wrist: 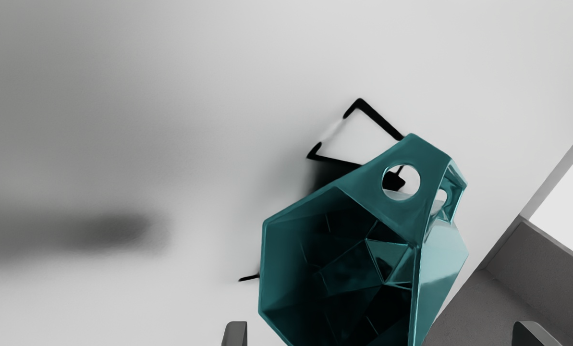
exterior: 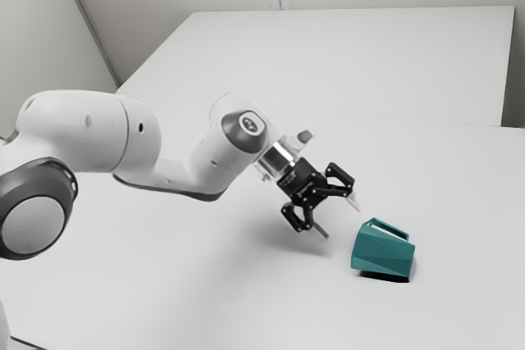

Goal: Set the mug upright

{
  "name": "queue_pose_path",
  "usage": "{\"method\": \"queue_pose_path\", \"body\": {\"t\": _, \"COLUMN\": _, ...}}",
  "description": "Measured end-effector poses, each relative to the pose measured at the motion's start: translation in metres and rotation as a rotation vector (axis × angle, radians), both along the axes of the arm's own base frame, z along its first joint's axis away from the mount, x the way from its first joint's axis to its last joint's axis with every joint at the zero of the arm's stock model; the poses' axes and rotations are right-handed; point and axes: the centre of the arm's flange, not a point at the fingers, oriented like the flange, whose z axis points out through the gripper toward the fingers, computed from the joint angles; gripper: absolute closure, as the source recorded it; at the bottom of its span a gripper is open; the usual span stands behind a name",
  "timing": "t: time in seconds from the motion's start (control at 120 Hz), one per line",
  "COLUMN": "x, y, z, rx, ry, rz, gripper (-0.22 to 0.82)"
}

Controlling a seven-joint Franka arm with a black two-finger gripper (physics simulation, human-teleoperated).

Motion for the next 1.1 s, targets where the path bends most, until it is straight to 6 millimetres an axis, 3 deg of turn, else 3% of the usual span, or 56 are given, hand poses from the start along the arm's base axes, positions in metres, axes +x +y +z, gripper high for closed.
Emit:
{"method": "queue_pose_path", "body": {"t": 0.325, "x": -0.003, "y": -0.025, "z": -0.024, "rx": -0.096, "ry": 0.089, "rz": 0.12, "gripper": 0.0}}
{"method": "queue_pose_path", "body": {"t": 0.708, "x": -0.001, "y": -0.044, "z": -0.038, "rx": -0.141, "ry": 0.126, "rz": 0.187, "gripper": 0.0}}
{"method": "queue_pose_path", "body": {"t": 0.742, "x": -0.001, "y": -0.045, "z": -0.038, "rx": -0.141, "ry": 0.126, "rz": 0.188, "gripper": 0.05}}
{"method": "queue_pose_path", "body": {"t": 0.917, "x": -0.001, "y": -0.045, "z": -0.038, "rx": -0.137, "ry": 0.124, "rz": 0.195, "gripper": 0.49}}
{"method": "queue_pose_path", "body": {"t": 1.1, "x": 0.004, "y": -0.047, "z": -0.03, "rx": -0.142, "ry": 0.11, "rz": 0.197, "gripper": 0.68}}
